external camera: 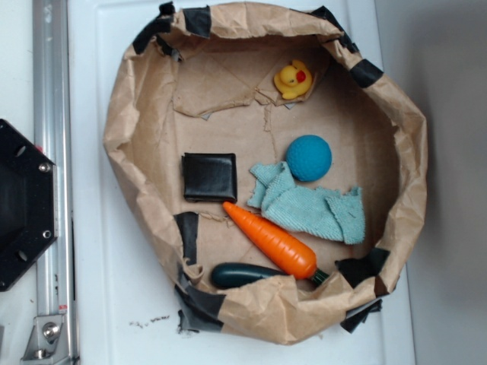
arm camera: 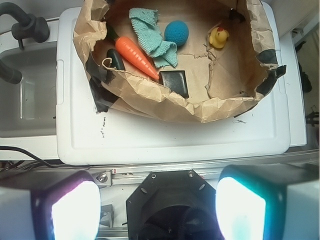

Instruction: Grab the yellow duck.

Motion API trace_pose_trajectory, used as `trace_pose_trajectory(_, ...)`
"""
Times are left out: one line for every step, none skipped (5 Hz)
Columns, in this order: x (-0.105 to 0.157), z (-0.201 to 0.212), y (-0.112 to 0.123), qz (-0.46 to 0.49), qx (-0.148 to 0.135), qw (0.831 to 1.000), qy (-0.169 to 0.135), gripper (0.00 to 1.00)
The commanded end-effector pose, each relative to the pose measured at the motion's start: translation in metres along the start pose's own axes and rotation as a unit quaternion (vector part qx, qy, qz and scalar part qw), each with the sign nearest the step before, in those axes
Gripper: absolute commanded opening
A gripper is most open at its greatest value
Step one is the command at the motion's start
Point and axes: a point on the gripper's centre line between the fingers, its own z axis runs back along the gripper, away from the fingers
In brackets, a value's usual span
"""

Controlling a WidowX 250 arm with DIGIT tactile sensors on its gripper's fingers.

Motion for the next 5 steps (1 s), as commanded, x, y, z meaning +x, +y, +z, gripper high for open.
trace_pose_trajectory(0.000,0.000,0.000,0.000,0.000,1.000,0.000,1.00)
trace_pose_trajectory(0.045,-0.032,0.008,0.064,0.040,0.997,0.013,1.00)
trace_pose_trajectory(0.073,-0.058,0.029,0.143,0.047,0.988,-0.022,1.00)
trace_pose_trajectory(0.092,-0.086,0.041,0.213,0.043,0.973,-0.076,1.00)
trace_pose_trajectory(0.105,-0.117,0.054,0.252,0.055,0.959,-0.120,1.00)
